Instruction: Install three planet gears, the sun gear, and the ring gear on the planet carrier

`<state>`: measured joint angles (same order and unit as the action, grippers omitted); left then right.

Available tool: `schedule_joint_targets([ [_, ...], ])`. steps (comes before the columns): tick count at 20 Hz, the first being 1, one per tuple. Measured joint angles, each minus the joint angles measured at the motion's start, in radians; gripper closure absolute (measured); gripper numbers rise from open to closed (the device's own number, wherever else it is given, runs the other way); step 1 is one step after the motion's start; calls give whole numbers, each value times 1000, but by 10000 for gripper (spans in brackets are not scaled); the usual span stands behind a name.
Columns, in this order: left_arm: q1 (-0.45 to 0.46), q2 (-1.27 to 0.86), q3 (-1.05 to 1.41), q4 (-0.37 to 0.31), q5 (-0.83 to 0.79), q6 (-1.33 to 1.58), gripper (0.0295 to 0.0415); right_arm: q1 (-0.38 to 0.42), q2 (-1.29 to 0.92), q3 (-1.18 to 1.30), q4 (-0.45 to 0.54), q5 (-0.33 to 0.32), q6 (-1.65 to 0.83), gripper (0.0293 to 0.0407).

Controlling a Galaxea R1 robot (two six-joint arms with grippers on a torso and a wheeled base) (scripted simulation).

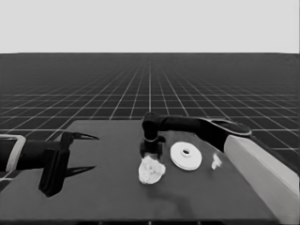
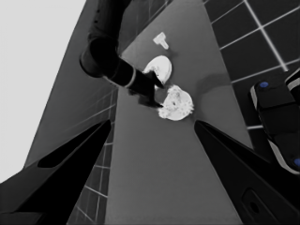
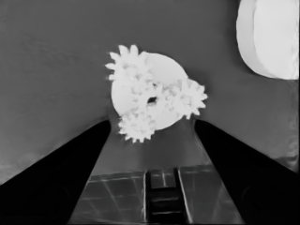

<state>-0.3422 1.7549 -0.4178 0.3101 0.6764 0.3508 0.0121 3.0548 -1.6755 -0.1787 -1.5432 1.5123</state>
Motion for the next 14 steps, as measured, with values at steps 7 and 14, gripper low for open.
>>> schedule_joint_targets([
  [7, 0, 0, 0, 0, 0, 0, 326, -109, -279, 457, -201, 150, -545, 295],
  [14, 0, 0, 0, 0, 0, 0, 326, -363, -1274, 1269, -511, 358, -1181, 315],
])
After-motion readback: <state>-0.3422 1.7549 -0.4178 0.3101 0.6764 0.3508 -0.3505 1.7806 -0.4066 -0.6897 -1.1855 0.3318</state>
